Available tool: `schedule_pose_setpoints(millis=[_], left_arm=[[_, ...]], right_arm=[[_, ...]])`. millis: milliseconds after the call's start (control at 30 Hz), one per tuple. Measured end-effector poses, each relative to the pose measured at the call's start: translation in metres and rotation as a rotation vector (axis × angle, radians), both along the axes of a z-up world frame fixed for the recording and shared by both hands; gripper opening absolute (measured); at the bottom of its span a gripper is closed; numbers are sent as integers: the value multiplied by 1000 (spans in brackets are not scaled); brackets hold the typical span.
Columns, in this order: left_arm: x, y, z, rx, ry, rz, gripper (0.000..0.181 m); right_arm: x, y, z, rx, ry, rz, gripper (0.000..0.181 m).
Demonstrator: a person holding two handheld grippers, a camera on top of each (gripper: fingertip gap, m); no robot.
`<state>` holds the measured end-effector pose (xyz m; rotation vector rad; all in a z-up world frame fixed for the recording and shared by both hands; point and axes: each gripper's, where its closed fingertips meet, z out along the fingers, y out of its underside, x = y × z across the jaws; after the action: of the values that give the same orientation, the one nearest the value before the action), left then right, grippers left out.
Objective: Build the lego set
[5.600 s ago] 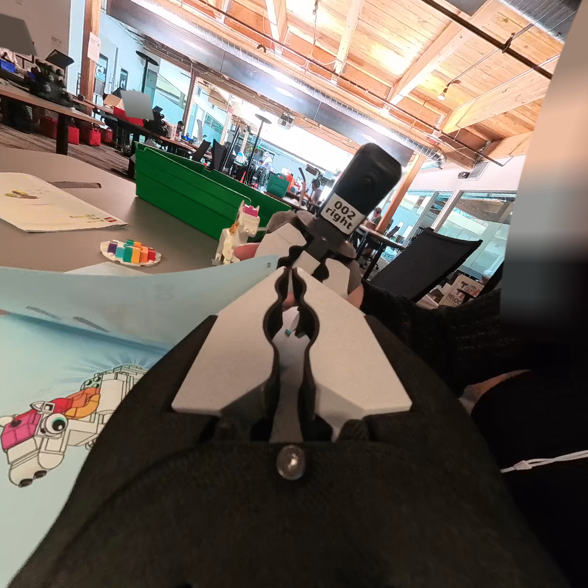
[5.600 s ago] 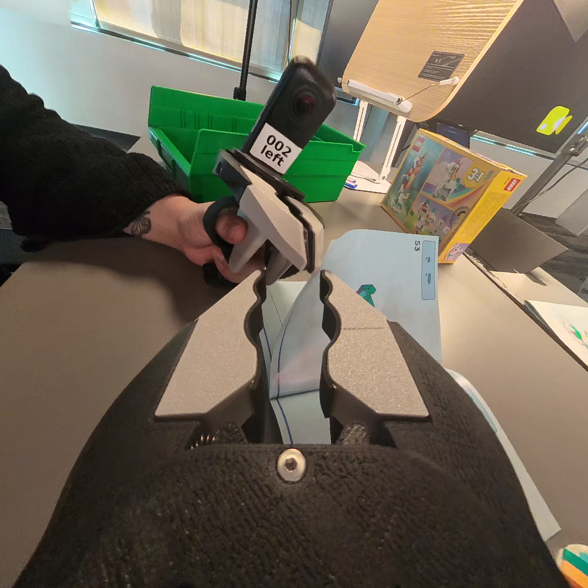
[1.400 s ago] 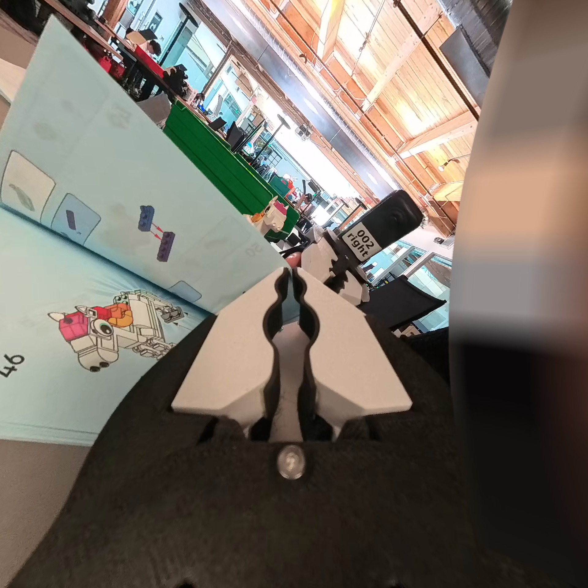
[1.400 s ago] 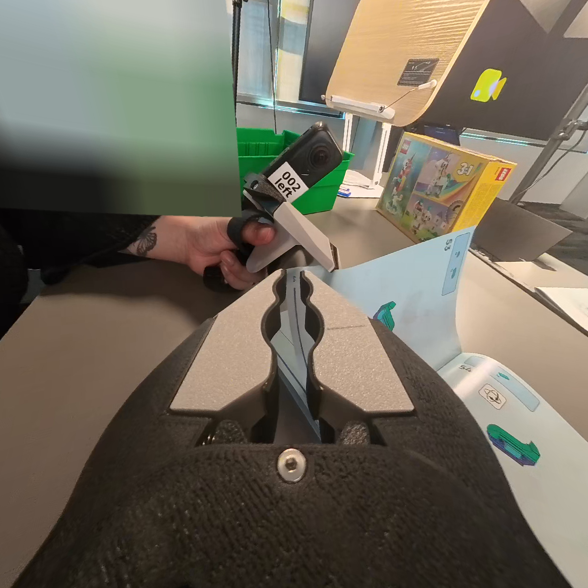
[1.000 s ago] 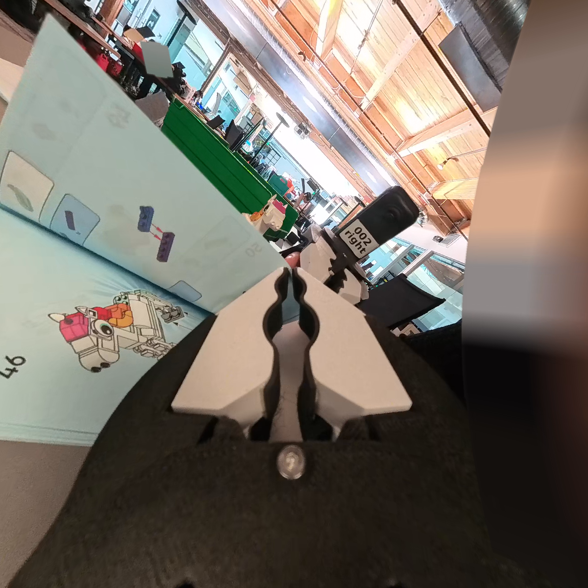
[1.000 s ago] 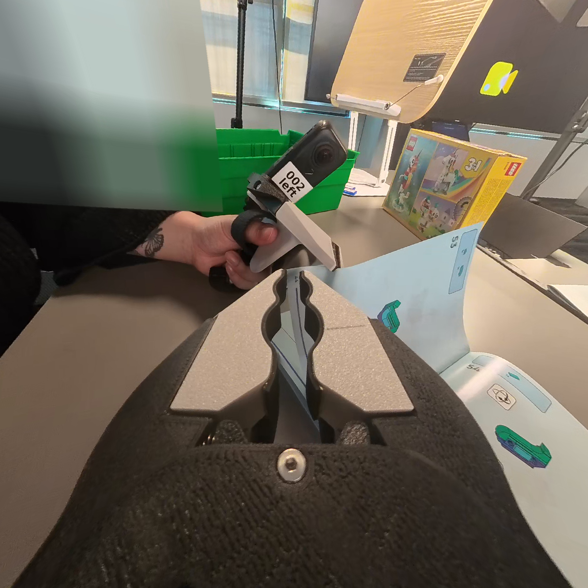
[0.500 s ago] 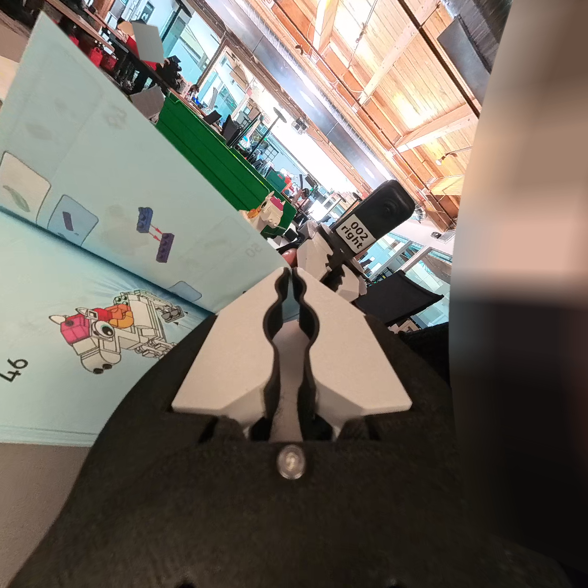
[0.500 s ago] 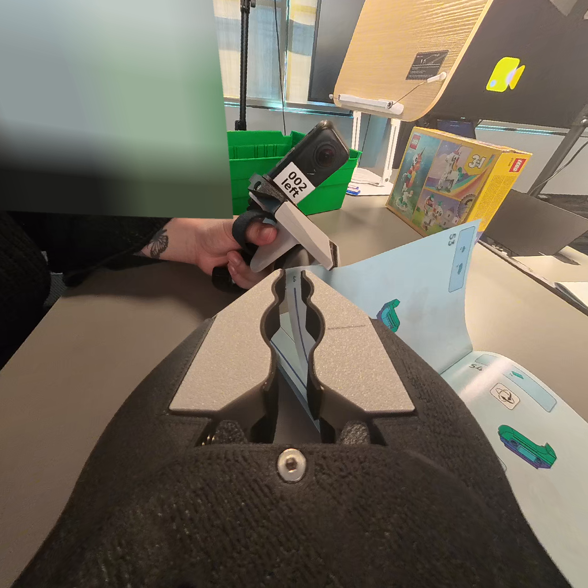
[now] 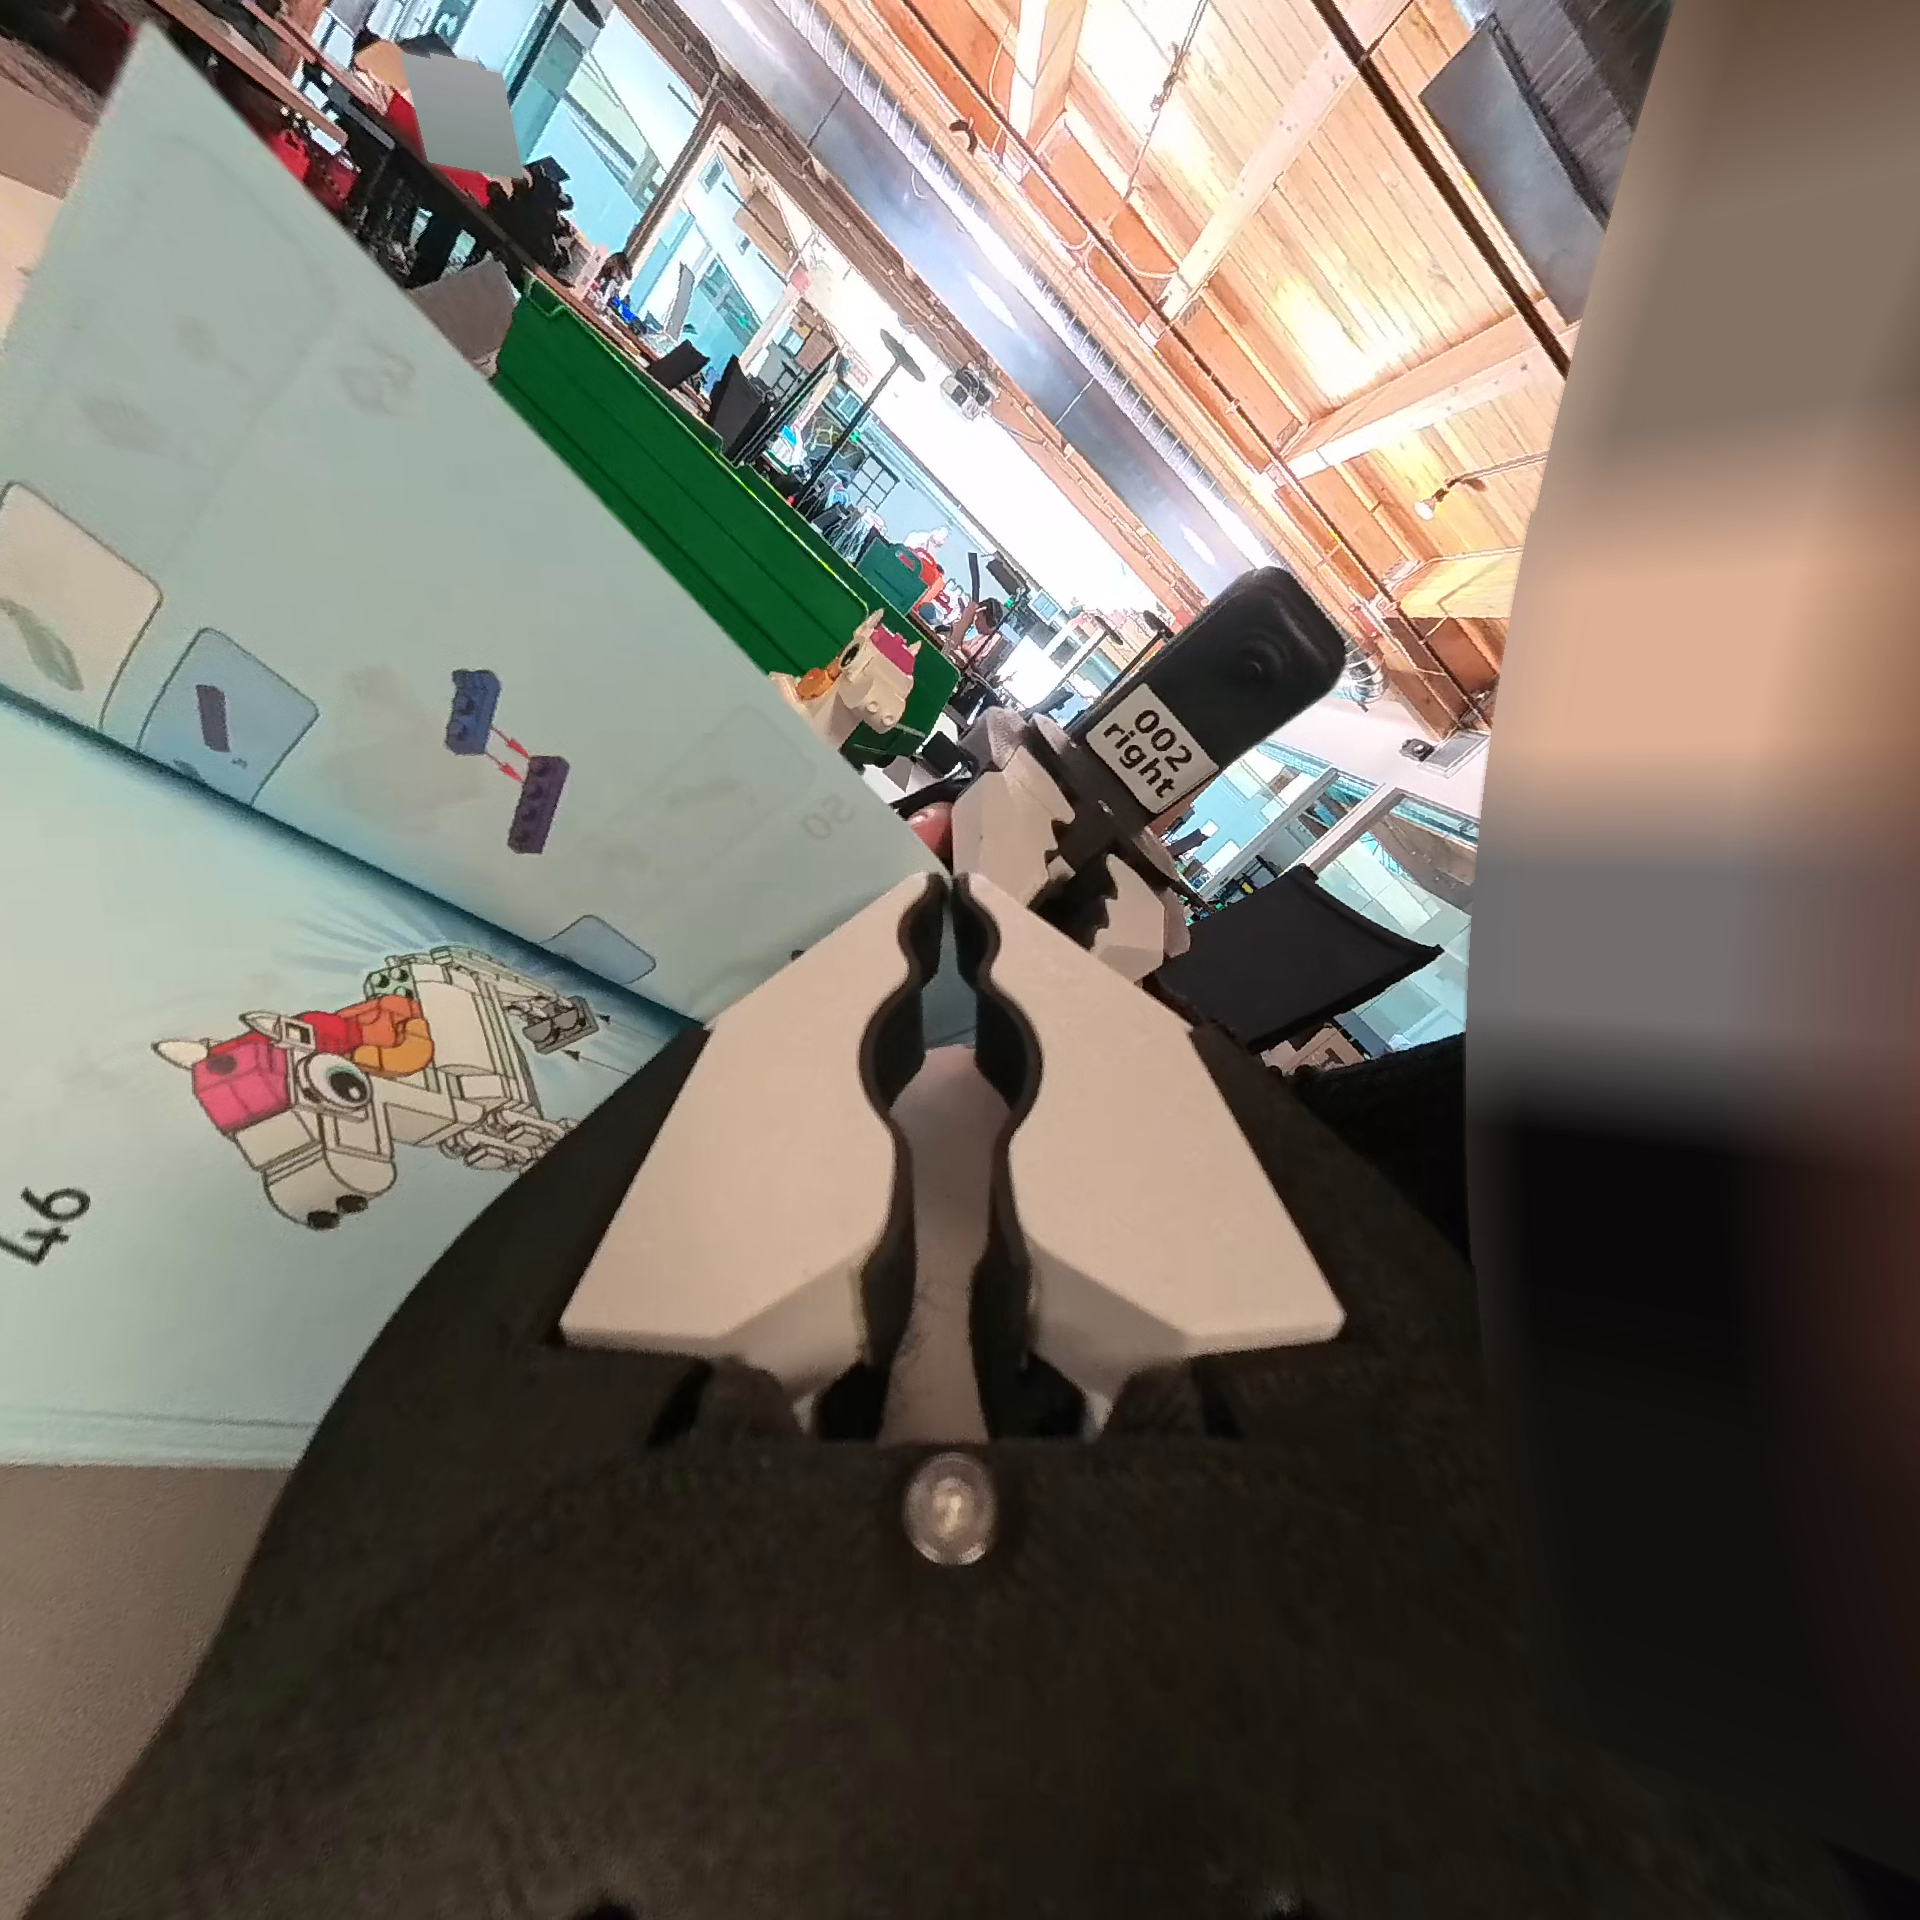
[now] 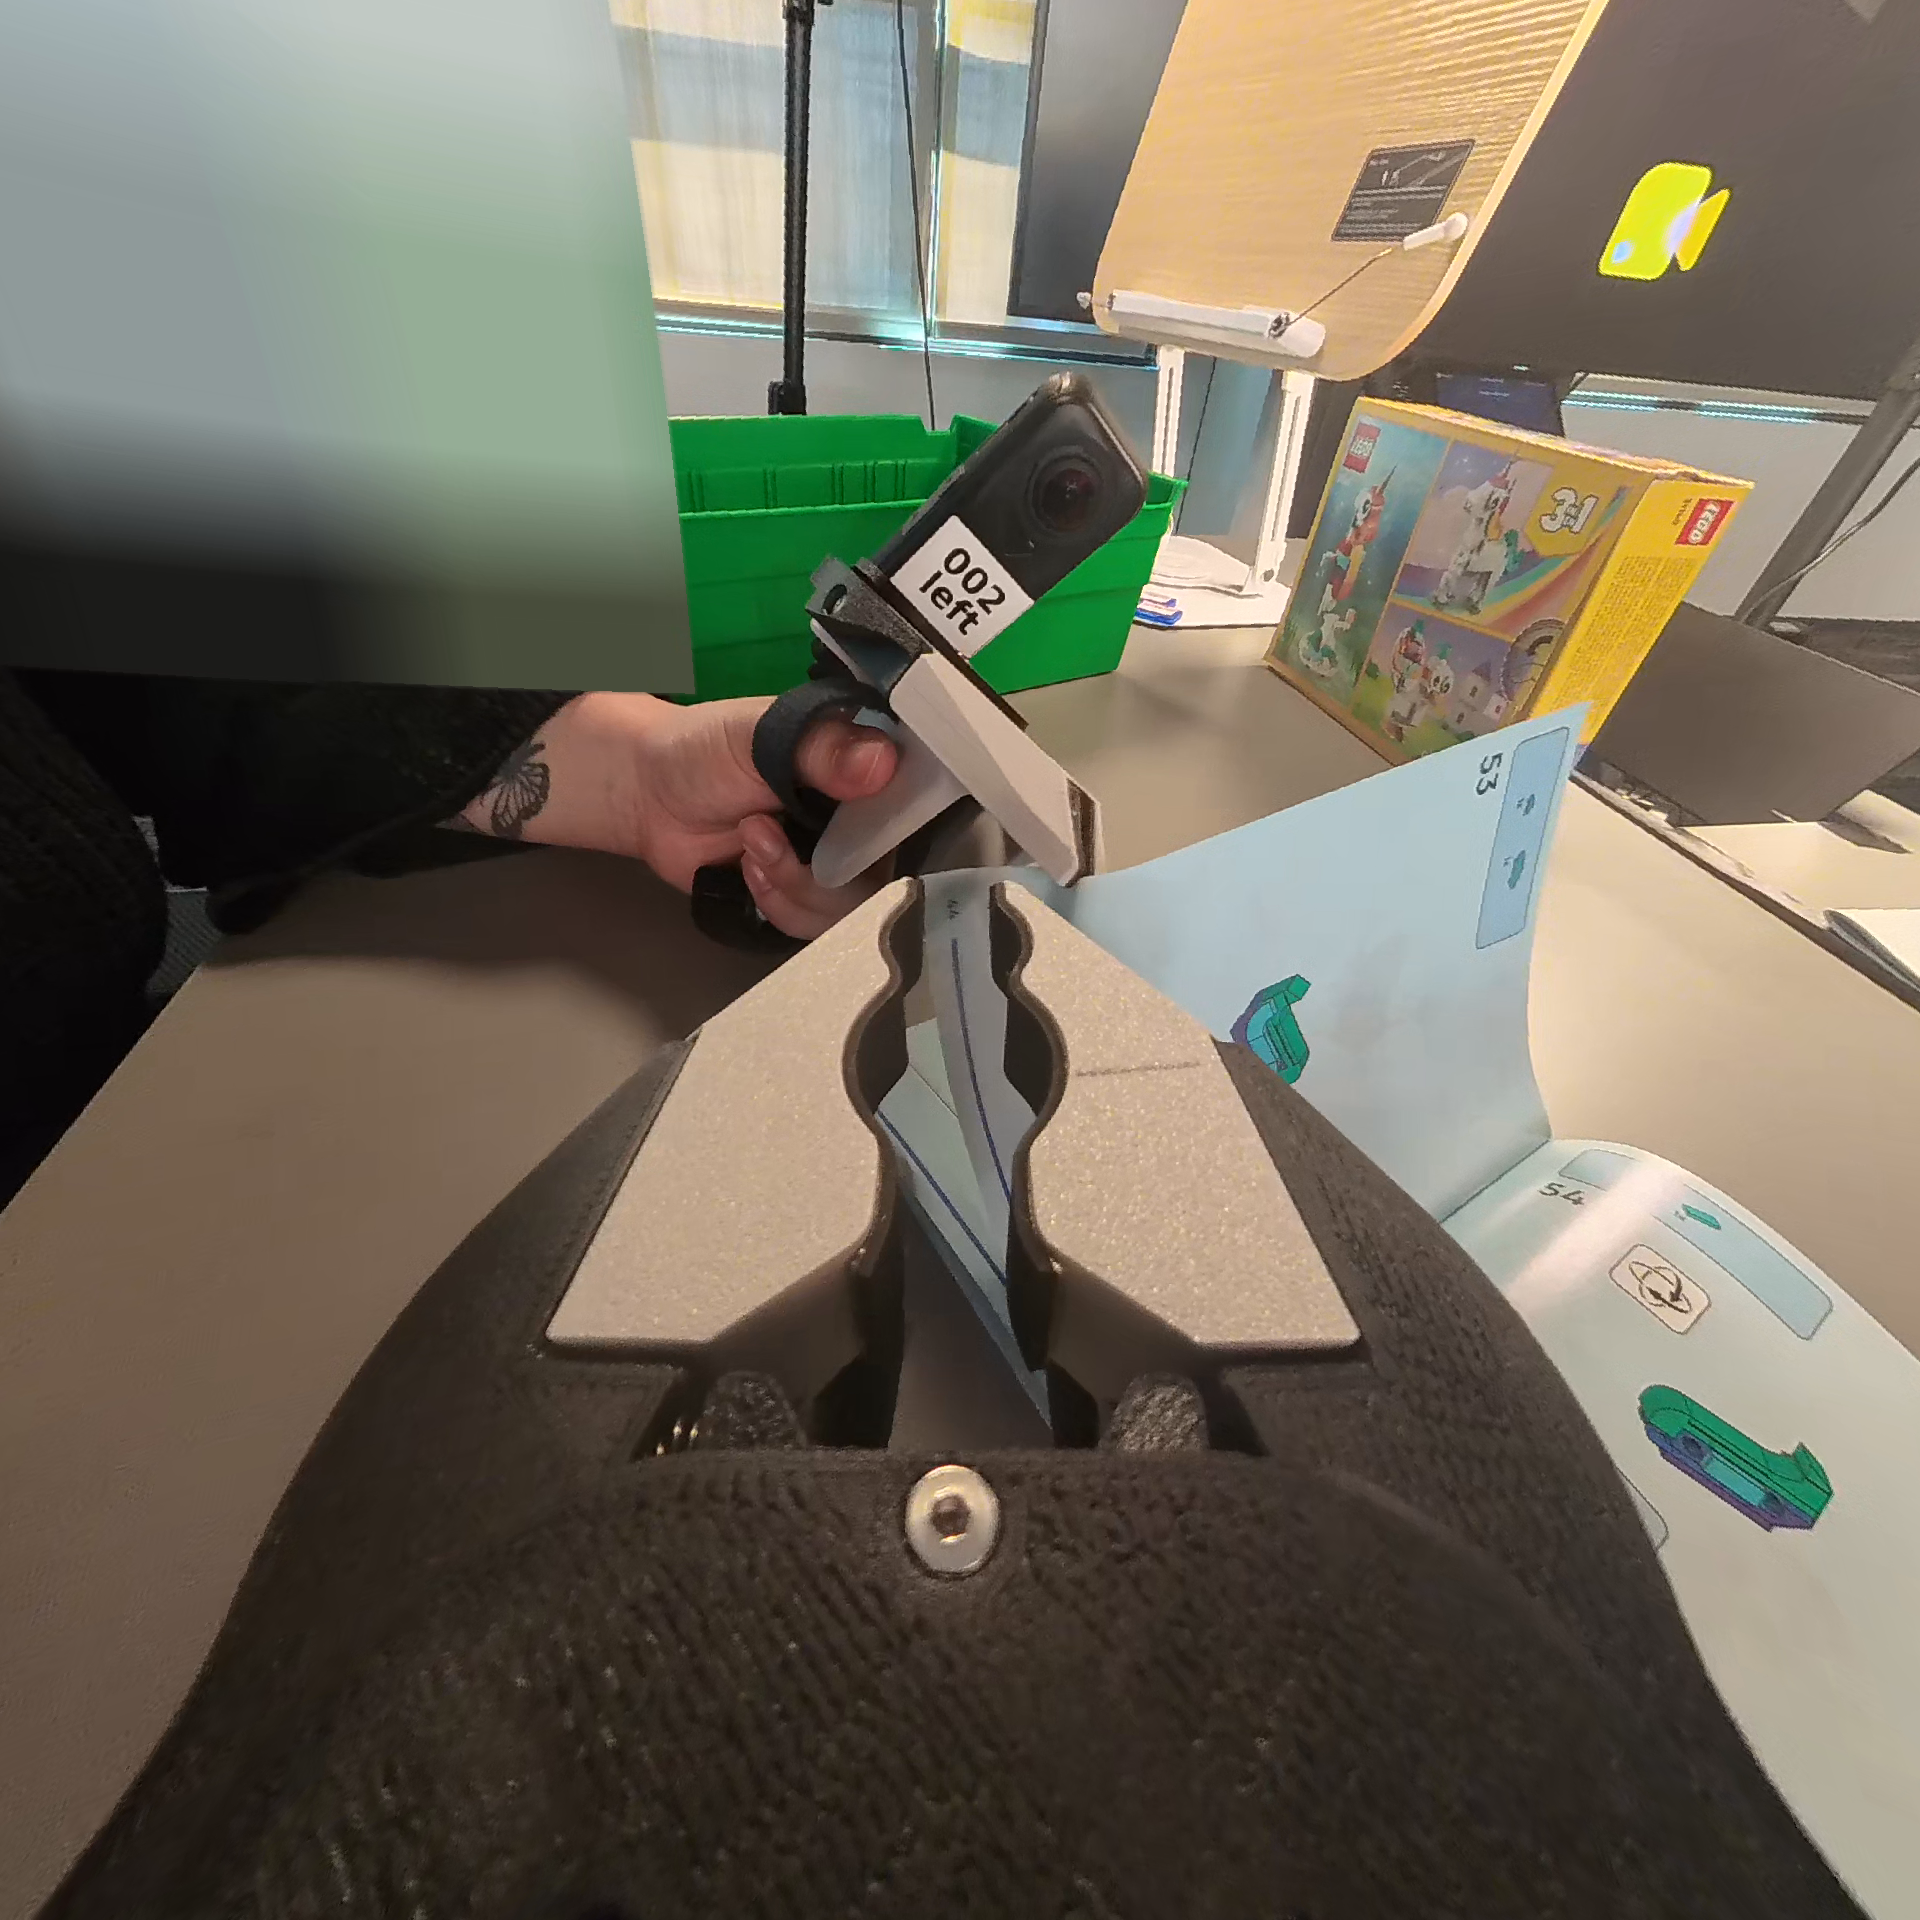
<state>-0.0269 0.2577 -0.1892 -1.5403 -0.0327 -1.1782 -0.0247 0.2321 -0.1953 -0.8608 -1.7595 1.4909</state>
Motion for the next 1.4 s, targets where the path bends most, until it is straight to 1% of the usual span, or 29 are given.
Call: schedule_pose_setpoints(millis=[200, 567, 700, 1133, 1400], left_arm=[[3, -1, 0, 4, 5, -15, 0], [4, -1, 0, 2, 9, -20, 0], [5, -1, -1, 2, 12, -25, 0], [8, -3, 2, 17, -5, -53, 0], [6, -3, 4, 19, -16, -48, 0]], right_arm=[[1, -1, 0, -15, -5, 11, 9], [4, -9, -3, -36, -38, 64, 0], [5, -10, -4, -56, -54, 74, 0], [10, -10, 0, -254, -119, 163, 0], [10, -4, 4, -371, -158, 179, 0]])
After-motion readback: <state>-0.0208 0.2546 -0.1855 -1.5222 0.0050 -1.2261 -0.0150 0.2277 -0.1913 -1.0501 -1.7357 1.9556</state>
